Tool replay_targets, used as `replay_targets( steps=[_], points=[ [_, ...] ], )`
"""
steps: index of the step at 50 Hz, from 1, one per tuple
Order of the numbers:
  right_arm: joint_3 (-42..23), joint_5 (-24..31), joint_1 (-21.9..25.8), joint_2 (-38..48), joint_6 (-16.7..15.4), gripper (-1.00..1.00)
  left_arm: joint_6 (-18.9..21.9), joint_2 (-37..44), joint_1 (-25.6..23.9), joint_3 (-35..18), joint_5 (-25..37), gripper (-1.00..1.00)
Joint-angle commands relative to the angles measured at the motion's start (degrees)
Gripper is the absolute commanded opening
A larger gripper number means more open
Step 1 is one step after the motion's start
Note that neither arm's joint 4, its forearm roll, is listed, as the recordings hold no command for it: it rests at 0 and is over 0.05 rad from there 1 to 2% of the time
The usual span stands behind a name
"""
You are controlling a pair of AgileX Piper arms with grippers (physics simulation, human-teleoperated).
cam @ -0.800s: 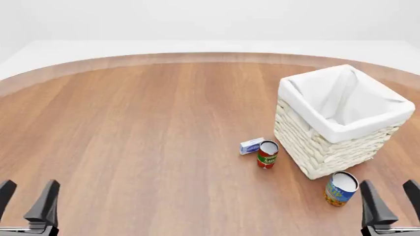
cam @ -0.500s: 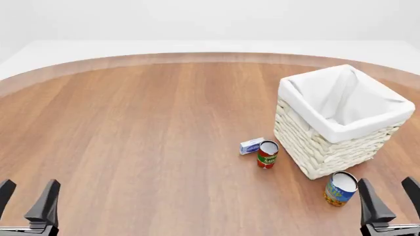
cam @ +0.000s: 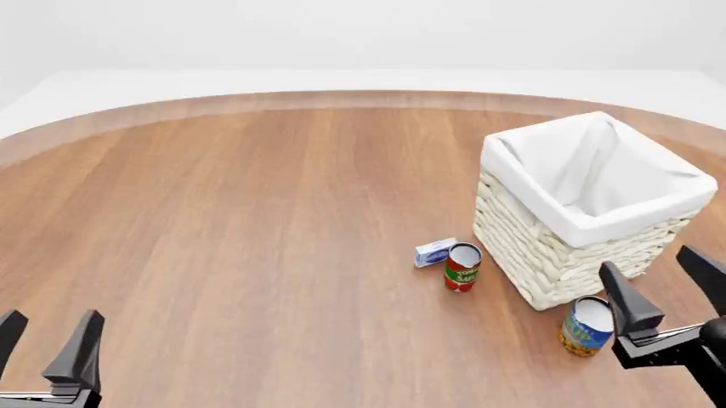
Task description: Pick up the alphabet soup and the cream cheese box, and put them in the basket.
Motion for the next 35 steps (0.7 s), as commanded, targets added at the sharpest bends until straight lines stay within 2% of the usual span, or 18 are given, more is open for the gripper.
replay_targets(
  steps=[1,5,15,19,30,35],
  points=[
    [-5.63,0.23,2.38,6.47,-4.79,1.00,0.00,0.00,0.00,0.00,0.00,1.00],
    [-7.71,0.30,2.54,9.55,-4.19,1.00,0.00,0.00,0.00,0.00,0.00,1.00],
    [-14.04,1.28,3.86,14.98,-9.50,1.00,0.00,0.00,0.00,0.00,0.00,1.00],
    [-16.06,2.19,6.84,17.60,-11.90,1.00,0.00,0.00,0.00,0.00,0.00,1.00],
    [-21.15,2.78,9.54,24.72,-13.78,1.00,0.00,0.00,0.00,0.00,0.00,1.00],
    [-23.19,3.72,12.54,27.54,-16.38,1.00,0.00,0.00,0.00,0.00,0.00,1.00]
  ],
)
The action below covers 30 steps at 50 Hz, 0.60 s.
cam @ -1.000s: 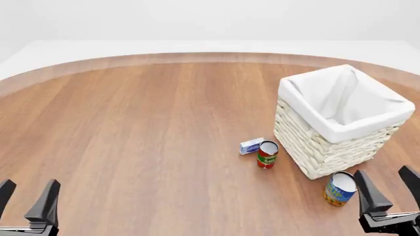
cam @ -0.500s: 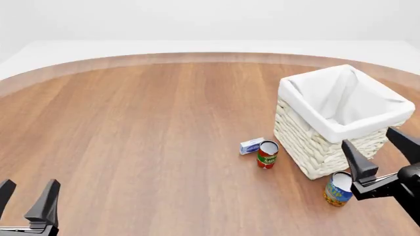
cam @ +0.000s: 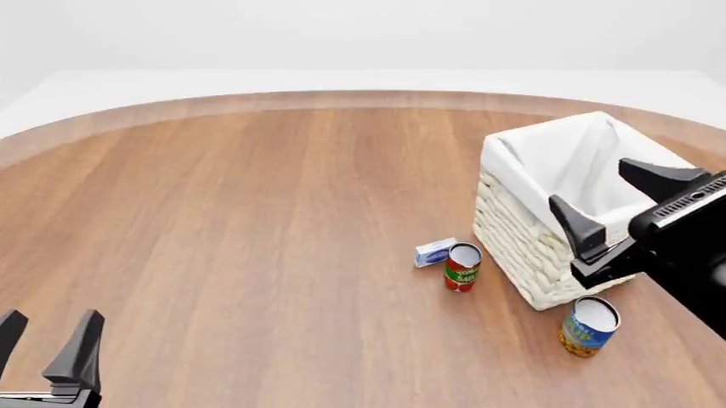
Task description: Pick up the alphabet soup and the cream cheese box, and put them in the basket.
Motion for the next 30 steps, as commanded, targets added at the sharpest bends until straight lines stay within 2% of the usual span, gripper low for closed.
replay_targets(
  steps=[1,10,20,30],
  points=[
    [-4.88,1.31,4.36,6.35,-3.99,1.00,0.00,0.00,0.00,0.00,0.00,1.00],
    [-6.92,2.16,7.22,10.78,-8.38,1.00,0.00,0.00,0.00,0.00,0.00,1.00],
    [-11.72,6.81,10.57,14.84,-10.41,1.00,0.00,0.00,0.00,0.00,0.00,1.00],
    [-13.82,10.08,13.12,16.24,-12.96,1.00,0.00,0.00,0.00,0.00,0.00,1.00]
  ],
)
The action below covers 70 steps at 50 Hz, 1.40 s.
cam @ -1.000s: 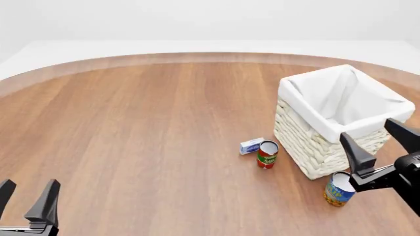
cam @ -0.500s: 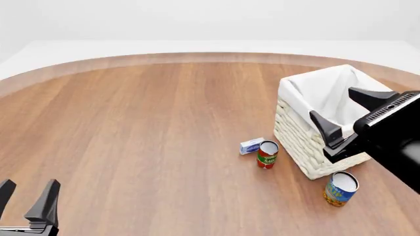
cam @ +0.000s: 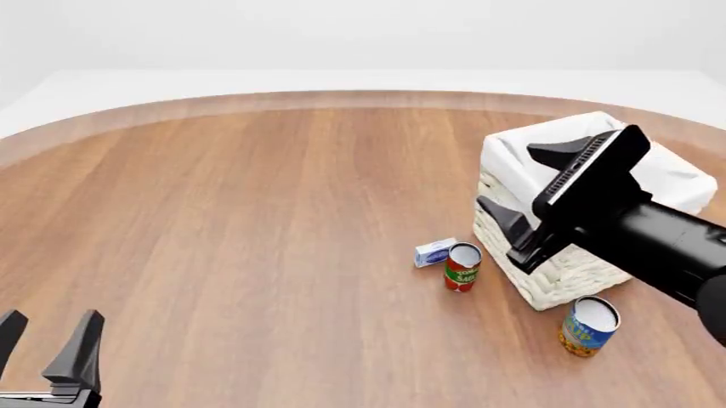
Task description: Pick up the alphabet soup and the cream cheese box, and put them in the basket.
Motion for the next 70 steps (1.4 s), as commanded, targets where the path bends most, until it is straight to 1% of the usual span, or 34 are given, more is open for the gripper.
replay_targets(
  steps=[1,2,8,11,15,16,25,43,46,48,54,60,63,70],
  points=[
    [-2.99,3.57,3.07,2.62,-2.95,1.00,0.00,0.00,0.00,0.00,0.00,1.00],
    [-2.89,3.94,3.82,2.75,-3.68,1.00,0.00,0.00,0.00,0.00,0.00,1.00],
    [-3.30,5.66,5.24,3.97,-4.79,1.00,0.00,0.00,0.00,0.00,0.00,1.00],
    [-3.57,5.92,5.40,4.22,-4.82,1.00,0.00,0.00,0.00,0.00,0.00,1.00],
    [-3.64,6.56,6.68,4.56,-5.25,1.00,0.00,0.00,0.00,0.00,0.00,1.00],
    [-3.43,7.04,7.76,4.70,-5.73,1.00,0.00,0.00,0.00,0.00,0.00,1.00],
    [-4.61,8.21,8.80,4.84,-5.72,1.00,0.00,0.00,0.00,0.00,0.00,1.00],
    [-4.54,8.18,8.54,4.35,-5.86,1.00,0.00,0.00,0.00,0.00,0.00,1.00],
    [-4.13,6.35,9.05,5.57,-5.96,1.00,0.00,0.00,0.00,0.00,0.00,1.00],
    [-4.28,6.11,9.14,5.99,-6.10,1.00,0.00,0.00,0.00,0.00,0.00,1.00],
    [-5.17,6.06,8.61,7.10,-8.13,1.00,0.00,0.00,0.00,0.00,0.00,1.00],
    [-6.26,6.34,9.08,9.22,-10.02,1.00,0.00,0.00,0.00,0.00,0.00,1.00],
    [-6.71,6.69,9.63,10.34,-10.63,1.00,0.00,0.00,0.00,0.00,0.00,1.00],
    [-9.17,8.64,10.24,13.99,-13.48,1.00,0.00,0.00,0.00,0.00,0.00,1.00]
  ],
)
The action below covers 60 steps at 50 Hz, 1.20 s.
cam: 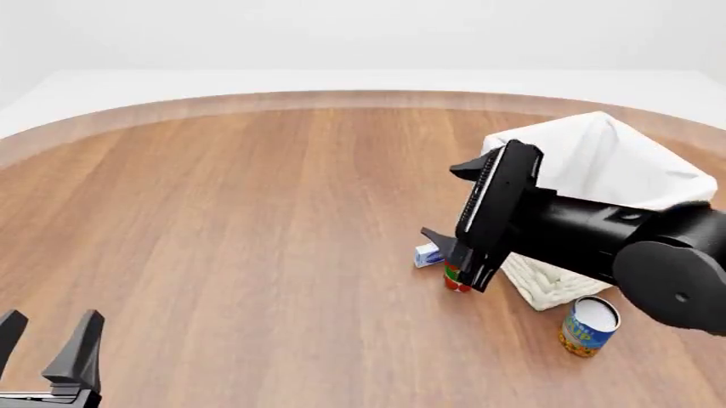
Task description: Pick up the alphabet soup and the cream cheese box, and put them in the basket.
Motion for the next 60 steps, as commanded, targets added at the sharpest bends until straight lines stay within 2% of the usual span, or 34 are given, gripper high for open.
replay_targets(
  steps=[1,18,30,34,42,60],
  points=[
    [-2.91,1.89,0.77,4.30,-3.36,1.00,0.00,0.00,0.00,0.00,0.00,1.00],
    [-4.72,5.38,-1.16,10.39,-9.55,1.00,0.00,0.00,0.00,0.00,0.00,1.00],
    [-8.35,9.44,0.07,13.33,-9.97,1.00,0.00,0.00,0.00,0.00,0.00,1.00],
    [-9.21,10.87,-0.03,14.21,-11.01,1.00,0.00,0.00,0.00,0.00,0.00,1.00],
    [-9.37,11.99,-0.94,16.30,-15.29,1.00,0.00,0.00,0.00,0.00,0.00,1.00],
    [-10.94,13.58,-1.61,20.11,-18.72,1.00,0.00,0.00,0.00,0.00,0.00,1.00]
  ],
)
